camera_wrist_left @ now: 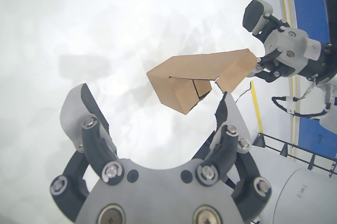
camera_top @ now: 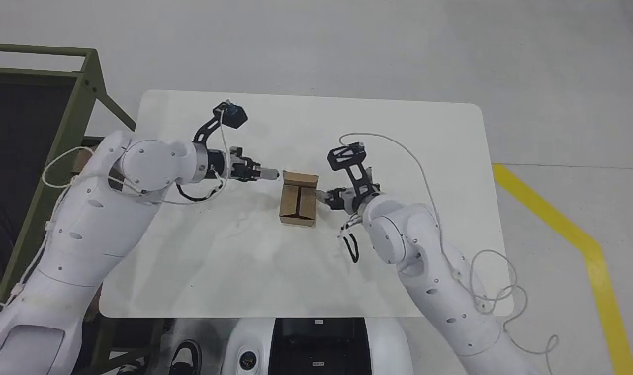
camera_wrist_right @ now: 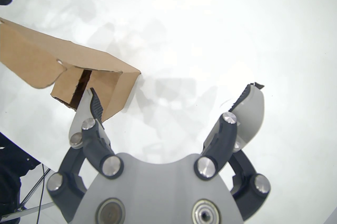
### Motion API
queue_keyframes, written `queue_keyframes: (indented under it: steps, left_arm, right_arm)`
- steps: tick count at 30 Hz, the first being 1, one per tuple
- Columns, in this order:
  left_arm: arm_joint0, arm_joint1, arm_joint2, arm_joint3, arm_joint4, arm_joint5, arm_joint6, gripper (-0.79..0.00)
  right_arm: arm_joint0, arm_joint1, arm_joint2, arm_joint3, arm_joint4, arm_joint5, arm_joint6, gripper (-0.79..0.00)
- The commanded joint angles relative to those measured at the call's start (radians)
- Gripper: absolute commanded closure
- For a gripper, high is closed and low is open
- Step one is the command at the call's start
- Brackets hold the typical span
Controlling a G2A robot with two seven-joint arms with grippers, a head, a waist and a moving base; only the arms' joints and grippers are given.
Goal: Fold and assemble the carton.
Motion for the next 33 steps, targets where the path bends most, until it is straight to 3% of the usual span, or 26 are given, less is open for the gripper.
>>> queue_keyframes:
  steps: [1,6,15,22,33]
  left_arm:
    - [0.018,0.005,-0.033,-0.011,-0.010,0.003,0.014,-0.785]
    - [0.030,0.001,-0.042,-0.010,-0.041,0.033,0.077,-0.785]
    - [-0.087,-0.042,0.134,0.049,0.034,0.086,0.079,-0.785]
    - [-0.133,-0.061,0.183,0.100,0.047,0.089,0.095,-0.785]
    - [-0.123,-0.069,0.185,0.115,0.043,0.082,0.109,-0.785]
  right_arm:
    - [0.002,0.000,0.000,0.003,0.003,-0.011,0.011,-0.785]
    - [0.027,0.001,-0.009,0.031,0.007,-0.074,0.082,-0.785]
    - [0.043,0.006,-0.039,0.039,0.015,-0.231,0.160,-0.785]
    - [0.082,-0.001,-0.081,0.074,0.001,-0.241,0.216,-0.785]
    - [0.131,-0.019,-0.131,0.125,-0.002,-0.205,0.235,-0.785]
